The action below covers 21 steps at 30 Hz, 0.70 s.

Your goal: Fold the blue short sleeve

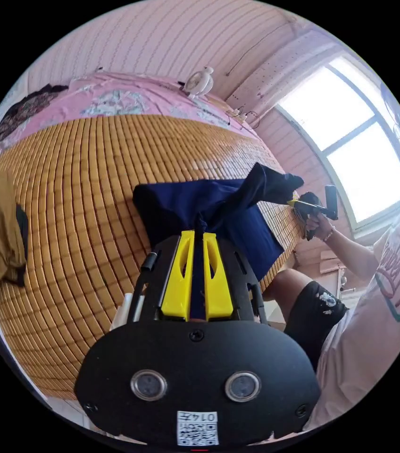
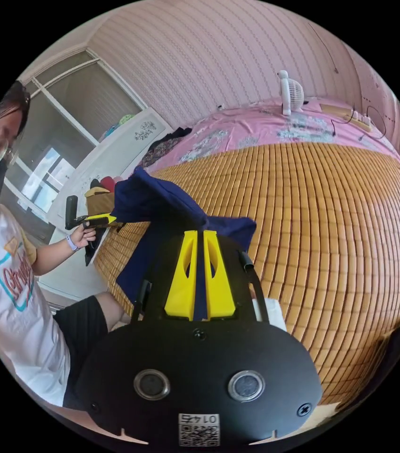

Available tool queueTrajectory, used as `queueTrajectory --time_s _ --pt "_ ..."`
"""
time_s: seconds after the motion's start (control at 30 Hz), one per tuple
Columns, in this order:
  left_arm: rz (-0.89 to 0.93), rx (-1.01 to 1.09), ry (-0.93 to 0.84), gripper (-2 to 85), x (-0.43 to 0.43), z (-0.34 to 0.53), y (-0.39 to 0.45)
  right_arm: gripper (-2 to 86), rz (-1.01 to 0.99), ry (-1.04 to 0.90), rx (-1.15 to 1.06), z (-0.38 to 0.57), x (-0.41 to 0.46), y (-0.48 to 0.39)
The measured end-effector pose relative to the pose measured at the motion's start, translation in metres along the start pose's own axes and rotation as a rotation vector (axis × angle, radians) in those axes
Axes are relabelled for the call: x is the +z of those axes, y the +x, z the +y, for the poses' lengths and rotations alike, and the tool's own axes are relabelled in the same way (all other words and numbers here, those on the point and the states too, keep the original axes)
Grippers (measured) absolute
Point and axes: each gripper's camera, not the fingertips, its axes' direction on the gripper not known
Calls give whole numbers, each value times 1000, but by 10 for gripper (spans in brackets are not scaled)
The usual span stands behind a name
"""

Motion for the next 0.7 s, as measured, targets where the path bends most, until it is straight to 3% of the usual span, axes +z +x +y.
queueTrajectory --time_s 0.17,0.57,0.7 --pt "-130 -47 -208 34 51 80 -2 2 131 -232 125 88 51 -1" --pt "-121 -84 -9 48 16 174 3 5 355 -225 -19 125 88 -59" --pt "-146 -148 68 52 -3 210 17 86 463 -225 97 139 83 -79"
